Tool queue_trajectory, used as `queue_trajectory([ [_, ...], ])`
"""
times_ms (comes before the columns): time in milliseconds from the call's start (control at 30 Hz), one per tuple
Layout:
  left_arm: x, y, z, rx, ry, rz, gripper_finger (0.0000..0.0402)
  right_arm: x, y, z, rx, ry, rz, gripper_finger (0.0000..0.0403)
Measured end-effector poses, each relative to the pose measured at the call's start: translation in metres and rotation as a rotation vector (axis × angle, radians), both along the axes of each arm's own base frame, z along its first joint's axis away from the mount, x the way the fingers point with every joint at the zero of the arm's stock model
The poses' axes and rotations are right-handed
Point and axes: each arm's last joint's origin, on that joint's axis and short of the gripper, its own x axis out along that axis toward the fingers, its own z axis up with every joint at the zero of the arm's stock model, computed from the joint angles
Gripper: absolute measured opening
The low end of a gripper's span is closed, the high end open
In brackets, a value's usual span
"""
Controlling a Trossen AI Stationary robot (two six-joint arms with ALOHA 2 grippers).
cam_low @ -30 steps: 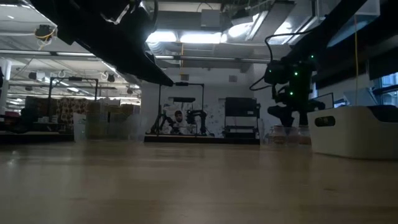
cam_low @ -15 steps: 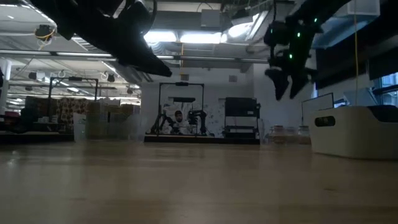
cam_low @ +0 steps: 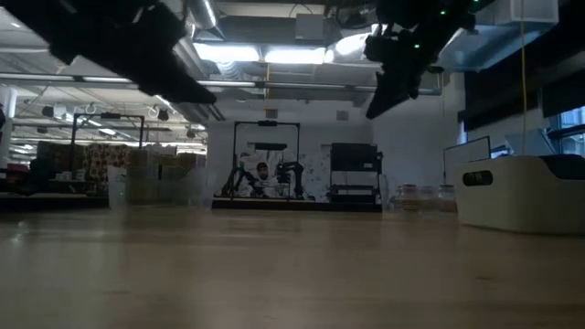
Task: Sort spices by type
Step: Return to Home Position
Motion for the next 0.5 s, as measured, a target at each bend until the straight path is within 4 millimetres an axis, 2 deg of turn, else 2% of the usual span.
queue_trajectory([
  [100, -0.016, -0.003, -0.006, -0.004, -0.053, -0.006, 0.0022, 0.003, 0.015, -0.007, 0.023, -0.072, 0.156, 0.0008],
  [300, -0.041, -0.006, -0.008, -0.003, -0.169, -0.003, 0.0016, -0.007, 0.033, -0.024, 0.083, -0.207, 0.302, 0.0037],
  [500, -0.059, -0.008, -0.009, 0.001, -0.269, 0.000, 0.0016, -0.030, 0.043, -0.039, 0.093, -0.325, 0.333, 0.0033],
])
